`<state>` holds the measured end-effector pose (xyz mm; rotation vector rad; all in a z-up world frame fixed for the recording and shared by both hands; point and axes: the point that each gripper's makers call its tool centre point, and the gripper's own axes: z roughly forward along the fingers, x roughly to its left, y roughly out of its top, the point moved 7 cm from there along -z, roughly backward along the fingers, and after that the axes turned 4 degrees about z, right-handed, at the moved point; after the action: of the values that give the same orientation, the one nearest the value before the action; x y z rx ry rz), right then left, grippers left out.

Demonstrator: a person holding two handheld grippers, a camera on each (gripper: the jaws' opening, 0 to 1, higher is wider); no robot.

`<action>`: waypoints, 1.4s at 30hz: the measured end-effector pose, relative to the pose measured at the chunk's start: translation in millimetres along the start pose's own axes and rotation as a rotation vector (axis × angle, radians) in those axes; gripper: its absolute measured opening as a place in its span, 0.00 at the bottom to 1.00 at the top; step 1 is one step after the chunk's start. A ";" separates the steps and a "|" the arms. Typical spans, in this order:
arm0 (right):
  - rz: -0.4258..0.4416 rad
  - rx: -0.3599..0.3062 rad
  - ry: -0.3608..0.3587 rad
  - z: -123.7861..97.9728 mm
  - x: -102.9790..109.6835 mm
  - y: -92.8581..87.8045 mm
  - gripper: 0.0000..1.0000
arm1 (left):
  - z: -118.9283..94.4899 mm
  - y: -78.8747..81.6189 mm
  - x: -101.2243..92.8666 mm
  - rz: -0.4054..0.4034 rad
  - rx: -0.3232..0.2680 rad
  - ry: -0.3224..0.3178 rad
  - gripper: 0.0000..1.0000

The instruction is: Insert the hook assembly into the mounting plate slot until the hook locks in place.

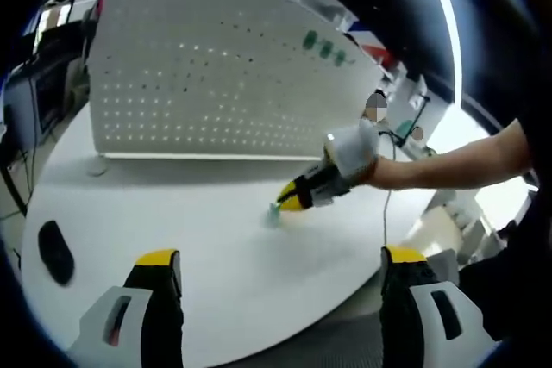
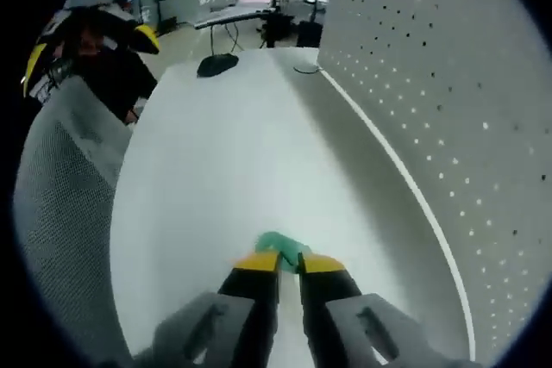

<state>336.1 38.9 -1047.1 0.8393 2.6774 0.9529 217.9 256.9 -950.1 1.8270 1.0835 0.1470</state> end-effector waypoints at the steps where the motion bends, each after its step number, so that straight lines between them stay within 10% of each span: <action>1: 0.033 -0.007 -0.007 -2.1 -1.0 0.6 0.06 | 0.2 0.6 -0.1 0.002 -0.002 0.001 0.97; 7: 0.237 -0.074 -0.057 -16.0 -10.7 4.9 0.01 | 3.7 6.1 -0.9 0.017 -0.009 0.002 0.97; 42: 0.545 -0.252 -0.159 -63.6 -13.9 3.6 0.00 | -1.2 33.7 -10.7 0.084 -0.070 -0.001 0.97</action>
<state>327.5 -0.1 -995.5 1.5445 2.1656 1.2339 231.5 245.4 -919.5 1.8096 0.9894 0.2309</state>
